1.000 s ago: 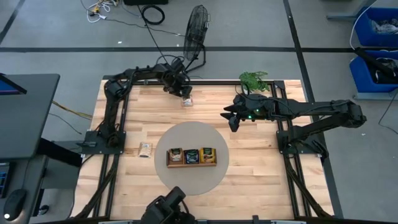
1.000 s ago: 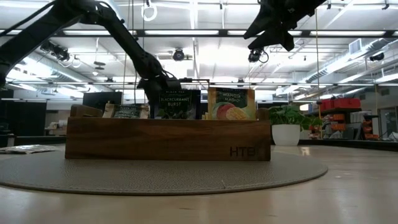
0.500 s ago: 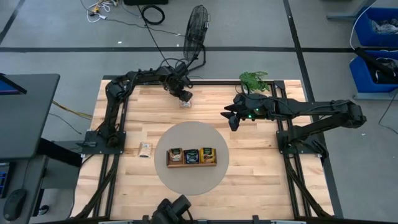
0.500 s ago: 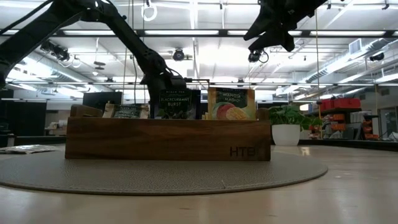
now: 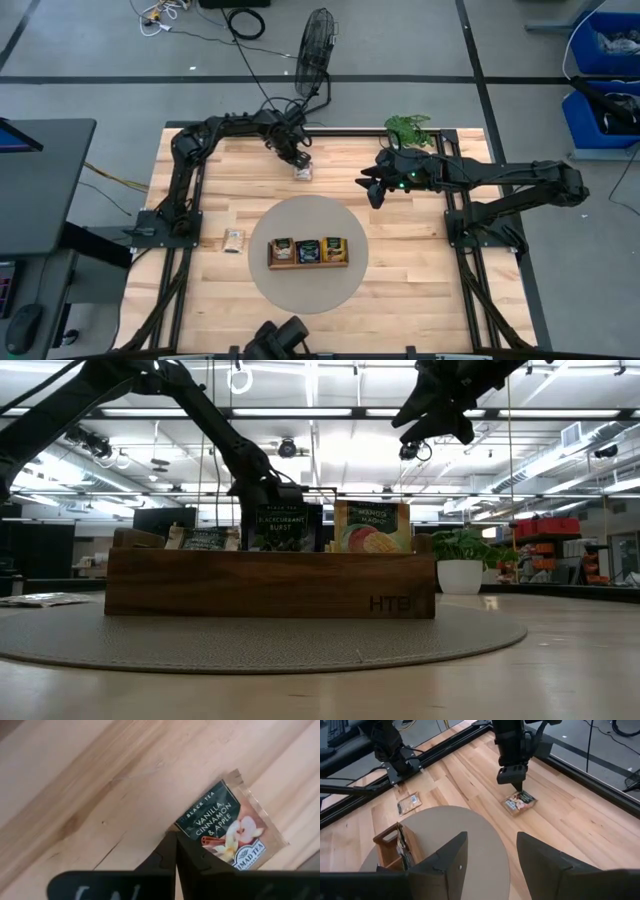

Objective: Pick & Place Tea
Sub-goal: Put the brown tea bag into the left section of the wooden organizer

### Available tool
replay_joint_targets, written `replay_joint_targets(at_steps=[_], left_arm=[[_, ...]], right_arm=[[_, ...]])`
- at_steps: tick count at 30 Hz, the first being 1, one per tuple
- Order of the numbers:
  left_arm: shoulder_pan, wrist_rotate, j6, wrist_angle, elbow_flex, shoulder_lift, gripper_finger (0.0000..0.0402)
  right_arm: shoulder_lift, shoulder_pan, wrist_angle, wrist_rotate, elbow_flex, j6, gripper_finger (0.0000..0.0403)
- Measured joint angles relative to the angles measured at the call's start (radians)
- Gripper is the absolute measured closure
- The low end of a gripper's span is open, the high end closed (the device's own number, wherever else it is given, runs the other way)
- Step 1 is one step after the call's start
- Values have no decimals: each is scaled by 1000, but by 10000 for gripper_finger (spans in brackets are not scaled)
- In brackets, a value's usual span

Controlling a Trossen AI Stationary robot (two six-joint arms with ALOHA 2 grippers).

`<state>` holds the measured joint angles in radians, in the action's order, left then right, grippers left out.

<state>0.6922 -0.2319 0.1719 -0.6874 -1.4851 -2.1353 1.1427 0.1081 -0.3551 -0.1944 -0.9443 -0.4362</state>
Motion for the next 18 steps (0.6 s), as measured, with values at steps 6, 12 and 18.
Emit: replay_joint_targets(at_steps=[6,12,18], left_arm=[[0,7,-7,10,2,53,379],[-7,11,-112,29,2,73,352],[-45,17,-191,24,2,69,270]], right_arm=[[0,0,-6,0,0,0,224],[0,0,-6,0,0,0,224],[0,0,-6,0,0,0,224]])
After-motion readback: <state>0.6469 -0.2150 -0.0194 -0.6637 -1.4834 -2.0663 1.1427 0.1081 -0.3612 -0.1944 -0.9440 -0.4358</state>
